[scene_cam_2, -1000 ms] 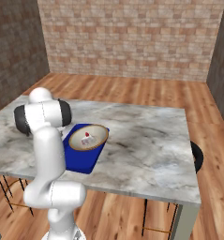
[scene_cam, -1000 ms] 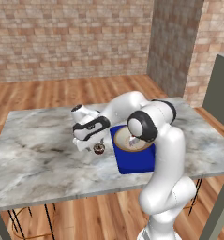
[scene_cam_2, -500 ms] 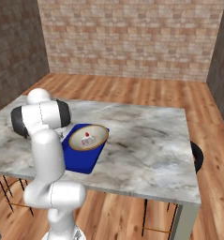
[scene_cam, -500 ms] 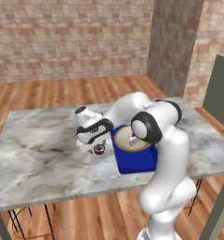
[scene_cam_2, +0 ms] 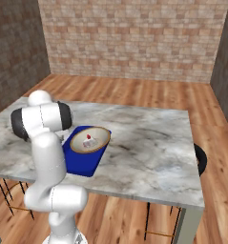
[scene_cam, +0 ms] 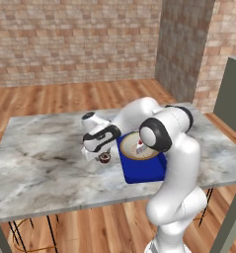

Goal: Place the bowl with cake and the cupcake onto the tray.

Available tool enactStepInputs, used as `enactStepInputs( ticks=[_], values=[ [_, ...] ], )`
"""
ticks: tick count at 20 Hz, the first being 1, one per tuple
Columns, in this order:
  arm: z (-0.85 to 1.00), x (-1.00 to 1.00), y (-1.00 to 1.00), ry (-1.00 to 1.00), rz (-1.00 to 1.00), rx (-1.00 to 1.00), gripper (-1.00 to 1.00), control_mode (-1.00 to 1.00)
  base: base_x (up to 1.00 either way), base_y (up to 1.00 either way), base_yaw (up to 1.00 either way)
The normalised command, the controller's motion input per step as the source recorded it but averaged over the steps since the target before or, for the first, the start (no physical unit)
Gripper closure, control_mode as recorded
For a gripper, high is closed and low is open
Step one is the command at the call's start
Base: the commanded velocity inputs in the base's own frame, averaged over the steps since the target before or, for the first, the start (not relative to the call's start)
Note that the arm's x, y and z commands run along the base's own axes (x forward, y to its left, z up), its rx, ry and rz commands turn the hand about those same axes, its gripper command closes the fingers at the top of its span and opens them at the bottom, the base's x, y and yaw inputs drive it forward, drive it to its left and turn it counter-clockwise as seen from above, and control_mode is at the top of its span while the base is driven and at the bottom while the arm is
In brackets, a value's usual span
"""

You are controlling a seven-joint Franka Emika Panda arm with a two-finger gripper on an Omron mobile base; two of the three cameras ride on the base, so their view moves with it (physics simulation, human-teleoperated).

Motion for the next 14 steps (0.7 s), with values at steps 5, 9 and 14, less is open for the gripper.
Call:
enactStepInputs(
  ticks=[5,9,14],
  values=[
    [0.14,-0.43,-0.18,-0.01,0.03,0.07,1.0,-1.0,0.0,0.0,0.0],
    [0.42,-0.67,-0.11,-0.04,0.03,0.01,1.0,-1.0,0.0,0.0,0.0],
    [0.53,-0.6,0.0,-0.04,0.04,0.0,1.0,-1.0,0.0,0.0,0.0]
  ],
)
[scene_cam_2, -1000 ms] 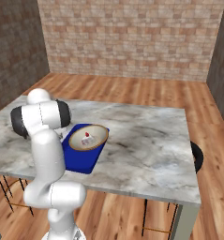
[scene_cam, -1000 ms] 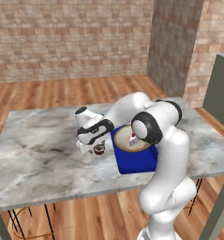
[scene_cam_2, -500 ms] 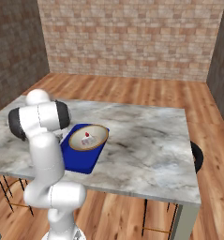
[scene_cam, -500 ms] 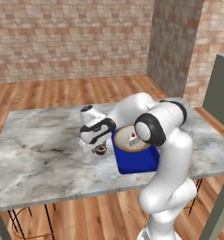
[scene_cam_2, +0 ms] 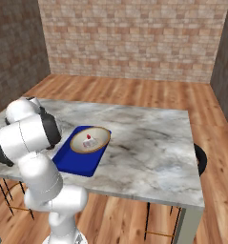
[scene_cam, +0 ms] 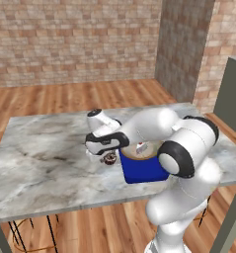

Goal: Place the bowl with cake and the cupcake onto the tray.

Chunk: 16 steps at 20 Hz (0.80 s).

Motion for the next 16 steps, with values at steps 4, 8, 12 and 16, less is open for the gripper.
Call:
enactStepInputs(
  ticks=[4,8,12,16],
  values=[
    [0.29,-0.54,-0.06,-0.02,0.05,0.0,1.0,-1.0,0.0,0.0,0.0],
    [0.06,-0.58,-0.22,-0.02,0.05,0.0,1.0,-1.0,0.0,0.0,0.0],
    [0.0,-0.56,-0.39,-0.02,0.04,0.0,1.0,-1.0,0.0,0.0,0.0],
    [0.12,-0.44,-0.48,-0.04,0.04,0.0,1.0,-1.0,0.0,0.0,0.0]
  ],
)
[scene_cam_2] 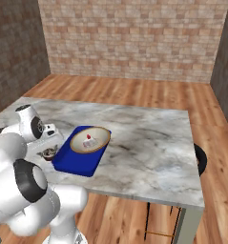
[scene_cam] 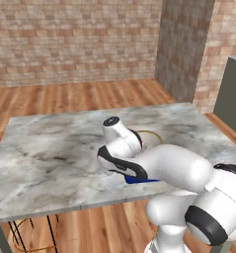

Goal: Place the bowl with cake and the cupcake onto the tray.

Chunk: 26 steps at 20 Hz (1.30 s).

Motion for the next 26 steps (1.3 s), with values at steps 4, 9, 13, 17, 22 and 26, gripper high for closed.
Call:
enactStepInputs(
  ticks=[4,9,13,17,22,26],
  values=[
    [0.29,-0.35,-0.5,-0.04,0.03,0.0,1.0,-1.0,0.0,0.0,0.0],
    [0.25,-0.2,-0.5,-0.03,0.04,0.0,1.0,-1.0,0.0,0.0,0.0],
    [0.03,-0.01,-0.45,0.0,0.06,0.0,1.0,-1.0,0.0,0.0,0.0],
    [0.0,0.05,-0.35,0.0,0.06,0.0,1.0,-1.0,0.0,0.0,0.0],
    [0.0,0.3,-0.15,0.0,0.05,0.0,1.0,-1.0,0.0,0.0,0.0],
    [0.0,0.44,0.0,0.0,0.04,0.0,1.0,-1.0,0.0,0.0,0.0]
  ],
)
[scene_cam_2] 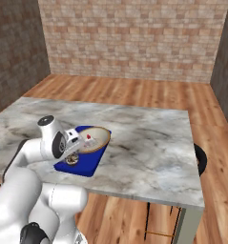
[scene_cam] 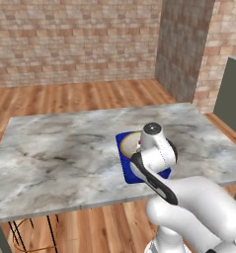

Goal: Place the bowl with cake and the cupcake onto the tray.

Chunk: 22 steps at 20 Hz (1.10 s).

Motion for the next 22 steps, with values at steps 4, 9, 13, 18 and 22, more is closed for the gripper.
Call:
enactStepInputs(
  ticks=[4,9,13,18,22],
  values=[
    [0.0,0.5,0.0,0.0,0.03,0.0,1.0,-1.0,0.0,0.0,0.0],
    [-0.01,0.38,0.03,0.0,0.03,0.01,1.0,-1.0,0.0,0.0,0.0],
    [-0.1,0.13,0.06,0.01,0.07,0.01,1.0,-1.0,0.0,0.0,0.0],
    [-0.25,0.0,0.12,0.02,0.13,0.0,1.0,-1.0,0.0,0.0,0.0],
    [-0.33,0.0,0.13,0.02,0.14,0.0,1.0,-1.0,0.0,0.0,0.0]
  ],
)
